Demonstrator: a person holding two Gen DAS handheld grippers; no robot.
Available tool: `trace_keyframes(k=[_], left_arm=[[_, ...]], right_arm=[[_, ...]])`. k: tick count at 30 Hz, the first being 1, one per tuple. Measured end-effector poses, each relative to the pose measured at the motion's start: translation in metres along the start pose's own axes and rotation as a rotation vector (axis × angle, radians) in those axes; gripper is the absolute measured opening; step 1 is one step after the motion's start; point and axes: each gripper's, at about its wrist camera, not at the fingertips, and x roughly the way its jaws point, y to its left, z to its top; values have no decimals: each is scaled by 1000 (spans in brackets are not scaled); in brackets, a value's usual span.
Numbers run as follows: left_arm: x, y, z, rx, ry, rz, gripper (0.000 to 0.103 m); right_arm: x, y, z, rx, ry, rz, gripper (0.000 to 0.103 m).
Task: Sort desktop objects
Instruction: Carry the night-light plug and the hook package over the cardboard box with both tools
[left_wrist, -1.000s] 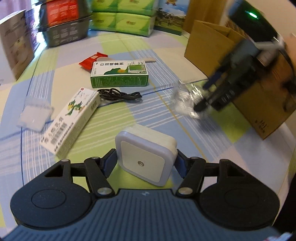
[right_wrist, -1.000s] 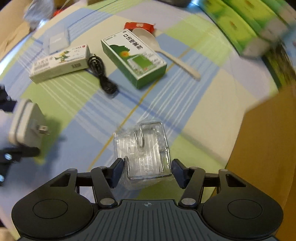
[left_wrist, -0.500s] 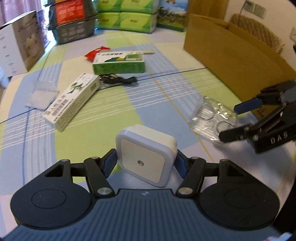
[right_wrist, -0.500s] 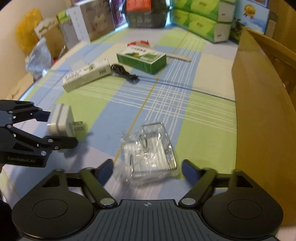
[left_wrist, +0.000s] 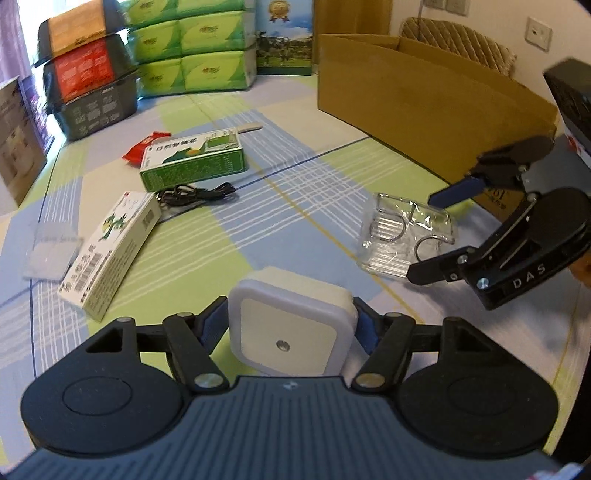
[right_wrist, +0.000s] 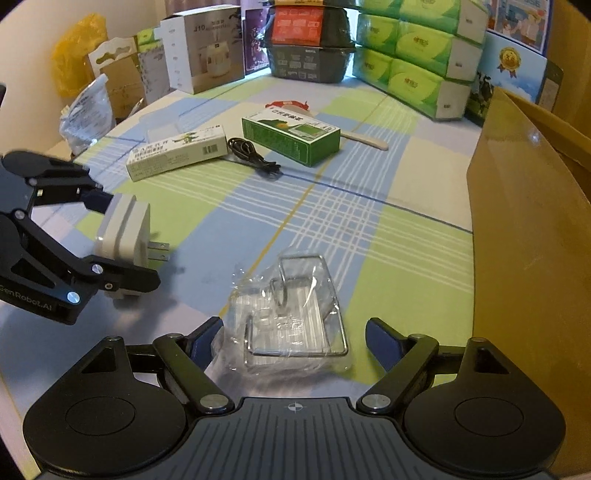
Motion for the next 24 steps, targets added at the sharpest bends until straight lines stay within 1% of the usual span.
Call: trace_keyframes(k=[3, 6, 8, 12, 13, 14, 18, 24], left_arm=[[1, -1, 0, 34, -1, 0, 65], [0, 0, -1, 45, 5, 3, 65], [0, 0, -1, 54, 9, 2, 65], [0, 1, -3, 58, 19, -1, 63], [0, 0, -3, 60, 20, 1, 63], [0, 0, -3, 59, 22, 2, 62], [1, 0, 0, 31, 36, 11, 62], [2, 1, 7, -70, 71, 64, 62]], right_arm=[[2, 1, -2, -12, 9, 5, 81], [3, 1, -1, -5, 9, 11, 73], [2, 1, -1, 4, 11, 19, 66], [2, 1, -1, 20, 16, 14, 63], [1, 0, 0, 31, 16, 9, 59], [1, -1, 0, 40, 15, 8, 57], [-1, -4, 2, 81, 17, 11, 54], [-4, -3, 1, 106, 13, 16, 54]])
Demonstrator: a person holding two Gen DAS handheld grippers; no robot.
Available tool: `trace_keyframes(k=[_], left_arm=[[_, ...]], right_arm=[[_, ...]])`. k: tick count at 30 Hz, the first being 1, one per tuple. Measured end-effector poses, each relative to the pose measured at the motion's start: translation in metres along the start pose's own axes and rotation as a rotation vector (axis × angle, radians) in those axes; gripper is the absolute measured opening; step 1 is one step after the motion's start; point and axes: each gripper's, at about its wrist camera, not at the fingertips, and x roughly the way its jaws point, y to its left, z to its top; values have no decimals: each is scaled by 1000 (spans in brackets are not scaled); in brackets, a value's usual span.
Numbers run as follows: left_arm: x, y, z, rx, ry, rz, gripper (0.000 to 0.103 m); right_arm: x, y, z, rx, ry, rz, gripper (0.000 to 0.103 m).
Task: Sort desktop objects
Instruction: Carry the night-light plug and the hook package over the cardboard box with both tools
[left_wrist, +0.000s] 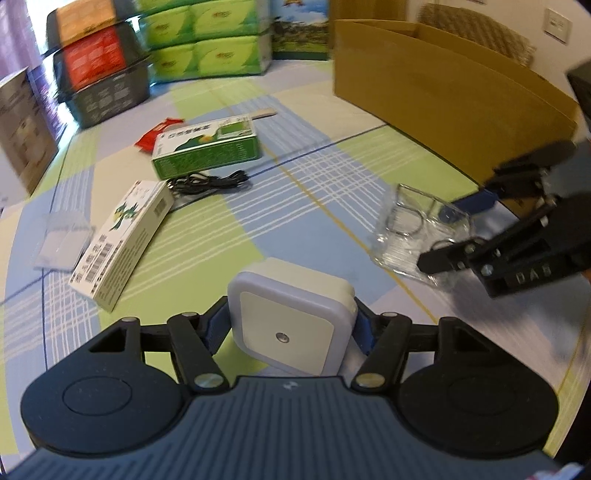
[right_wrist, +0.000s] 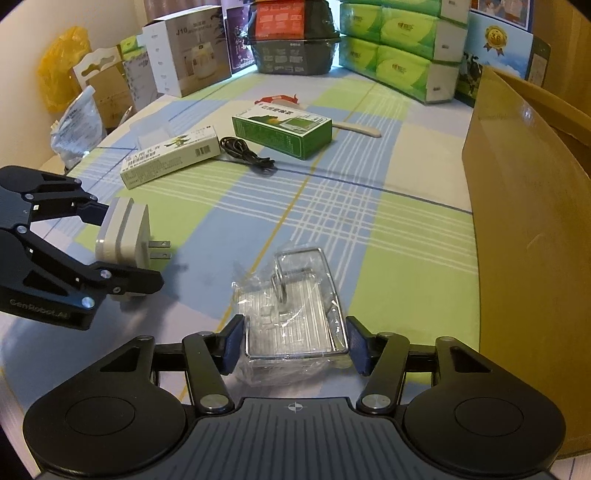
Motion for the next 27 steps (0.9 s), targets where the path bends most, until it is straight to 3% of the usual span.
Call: trace_keyframes(k=[12, 15, 27], left_arm=[[-11, 5, 2, -164, 22, 11, 62], [-16, 1, -3, -179, 33, 21, 62], [-48, -37, -14, -236, 19, 70, 62]], right_arm=[[-23, 2, -6, 60, -35, -31, 52], [-38, 2, -15, 128, -41, -24, 51], [-80, 13, -31, 170, -49, -64, 51]])
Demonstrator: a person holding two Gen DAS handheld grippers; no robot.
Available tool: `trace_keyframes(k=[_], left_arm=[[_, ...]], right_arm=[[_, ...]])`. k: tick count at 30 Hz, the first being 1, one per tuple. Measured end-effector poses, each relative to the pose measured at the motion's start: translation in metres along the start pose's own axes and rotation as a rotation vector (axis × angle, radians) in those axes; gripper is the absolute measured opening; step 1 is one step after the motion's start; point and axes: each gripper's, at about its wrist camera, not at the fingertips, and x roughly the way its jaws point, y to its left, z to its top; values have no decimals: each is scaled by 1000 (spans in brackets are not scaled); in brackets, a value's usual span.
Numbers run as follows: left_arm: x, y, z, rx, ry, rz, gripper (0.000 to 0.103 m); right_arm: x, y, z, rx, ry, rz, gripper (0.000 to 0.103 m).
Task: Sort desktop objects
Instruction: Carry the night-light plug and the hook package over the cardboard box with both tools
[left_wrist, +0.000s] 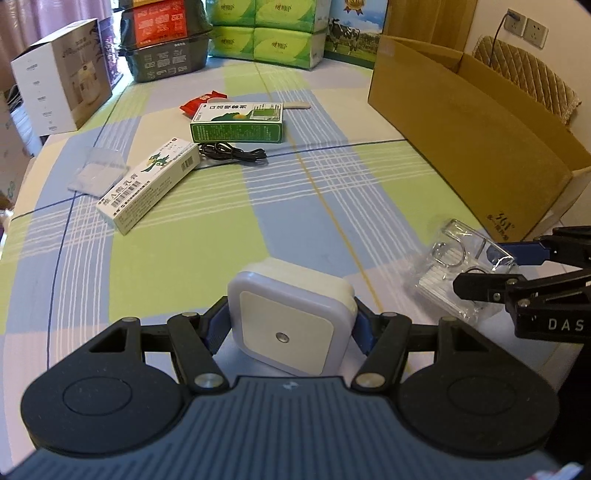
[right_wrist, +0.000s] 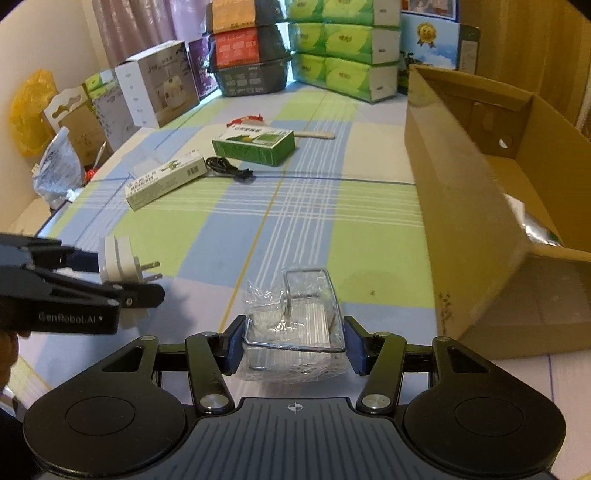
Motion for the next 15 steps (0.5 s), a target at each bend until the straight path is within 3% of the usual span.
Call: trace_keyframes(k=[15], left_arm=[[-54, -36, 9, -67, -65, -1, 62]], right_arm=[[-58, -10, -4, 39, -55, -18, 51]])
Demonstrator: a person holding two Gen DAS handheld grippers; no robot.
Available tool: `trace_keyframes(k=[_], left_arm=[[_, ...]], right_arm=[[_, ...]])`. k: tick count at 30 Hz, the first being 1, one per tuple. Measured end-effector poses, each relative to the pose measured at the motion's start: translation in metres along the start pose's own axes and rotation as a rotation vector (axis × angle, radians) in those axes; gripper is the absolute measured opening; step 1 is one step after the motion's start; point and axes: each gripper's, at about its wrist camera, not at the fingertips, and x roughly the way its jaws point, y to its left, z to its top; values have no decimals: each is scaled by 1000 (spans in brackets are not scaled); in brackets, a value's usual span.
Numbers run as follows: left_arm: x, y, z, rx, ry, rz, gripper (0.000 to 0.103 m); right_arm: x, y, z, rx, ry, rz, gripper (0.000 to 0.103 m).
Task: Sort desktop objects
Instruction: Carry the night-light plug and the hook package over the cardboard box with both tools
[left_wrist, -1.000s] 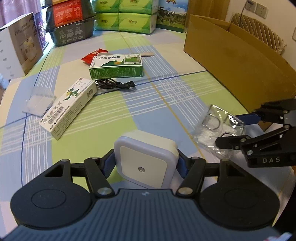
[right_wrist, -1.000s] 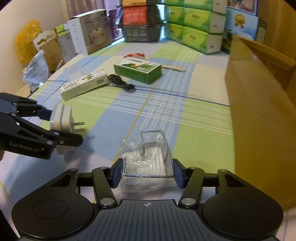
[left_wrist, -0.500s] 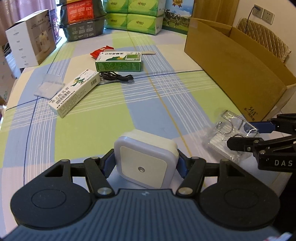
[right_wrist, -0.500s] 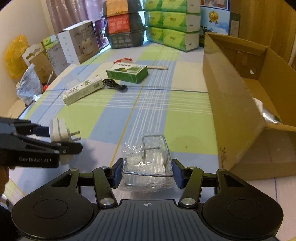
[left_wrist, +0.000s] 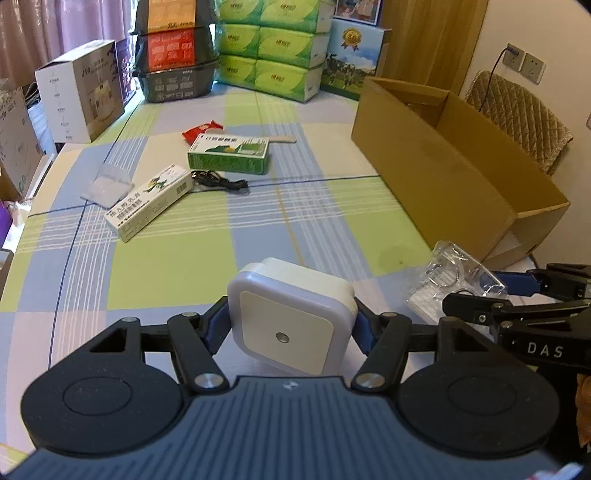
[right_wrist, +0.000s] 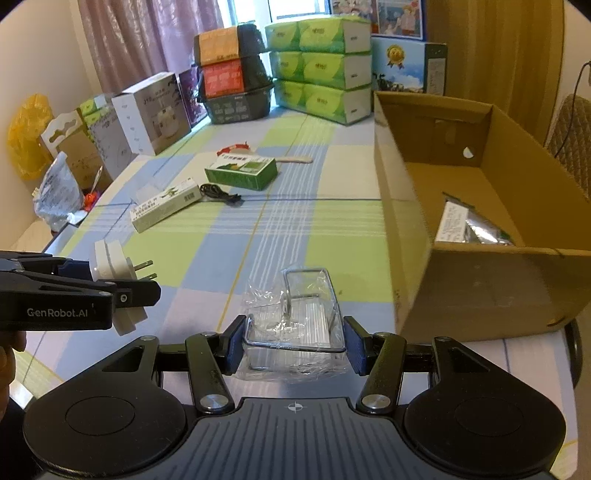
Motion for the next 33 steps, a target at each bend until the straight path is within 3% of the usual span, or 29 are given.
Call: trace_keyframes(k=[11, 20, 33], left_arm=[[-20, -25, 11, 47, -15, -5, 62], [-28, -56, 29, 99, -46, -54, 62], [-17, -122, 77, 185, -79, -158, 62]], right_arm=[[-40, -17, 9, 30, -56, -7, 51], [-77, -46, 27, 82, -125, -22, 51], [-100, -115, 62, 97, -185, -151, 51]])
